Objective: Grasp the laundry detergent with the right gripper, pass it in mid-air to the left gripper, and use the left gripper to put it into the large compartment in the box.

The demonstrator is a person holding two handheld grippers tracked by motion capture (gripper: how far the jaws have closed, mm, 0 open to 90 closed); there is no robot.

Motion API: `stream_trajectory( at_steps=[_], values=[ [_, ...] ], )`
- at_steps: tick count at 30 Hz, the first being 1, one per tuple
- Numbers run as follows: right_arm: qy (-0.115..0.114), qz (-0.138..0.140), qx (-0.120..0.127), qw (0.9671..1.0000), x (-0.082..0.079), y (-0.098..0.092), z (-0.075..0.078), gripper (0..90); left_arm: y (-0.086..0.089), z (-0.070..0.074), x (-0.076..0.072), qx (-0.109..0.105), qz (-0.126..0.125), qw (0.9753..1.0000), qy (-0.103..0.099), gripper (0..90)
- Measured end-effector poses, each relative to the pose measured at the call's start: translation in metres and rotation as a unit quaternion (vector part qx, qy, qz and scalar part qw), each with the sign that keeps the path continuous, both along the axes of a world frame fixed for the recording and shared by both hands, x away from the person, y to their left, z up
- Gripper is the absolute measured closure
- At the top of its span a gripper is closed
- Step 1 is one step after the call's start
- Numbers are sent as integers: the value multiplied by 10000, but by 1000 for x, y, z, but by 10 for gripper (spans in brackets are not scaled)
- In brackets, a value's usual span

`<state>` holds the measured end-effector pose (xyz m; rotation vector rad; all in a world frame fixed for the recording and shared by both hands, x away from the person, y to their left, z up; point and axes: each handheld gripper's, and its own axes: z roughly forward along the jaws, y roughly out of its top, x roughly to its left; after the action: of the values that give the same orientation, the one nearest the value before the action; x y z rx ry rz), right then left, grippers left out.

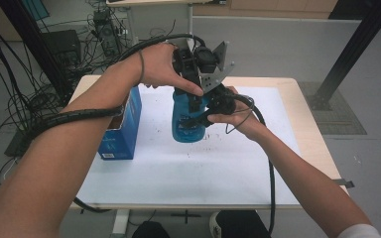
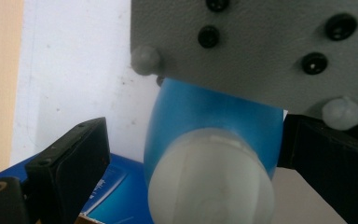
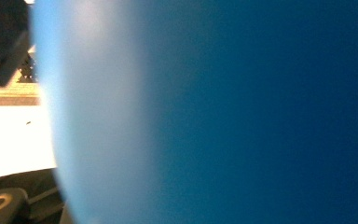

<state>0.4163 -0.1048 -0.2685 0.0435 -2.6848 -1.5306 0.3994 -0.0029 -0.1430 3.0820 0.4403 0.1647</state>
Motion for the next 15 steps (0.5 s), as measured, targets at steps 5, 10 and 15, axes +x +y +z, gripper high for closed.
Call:
stream_trajectory(
  at_steps=[5, 10, 15],
  values=[
    [7, 10, 31, 10000, -1, -1, 1, 435, -1, -2, 0, 20, -32, 10000, 31, 50],
    [-56, 17, 64, 10000, 0, -1, 2, 435, -1, -4, 0, 40, -42, 10000, 22, 50],
    [-61, 10, 61, 10000, 0, -3, 2, 435, -1, -5, 0, 74, -58, 10000, 1, 50]
  ],
)
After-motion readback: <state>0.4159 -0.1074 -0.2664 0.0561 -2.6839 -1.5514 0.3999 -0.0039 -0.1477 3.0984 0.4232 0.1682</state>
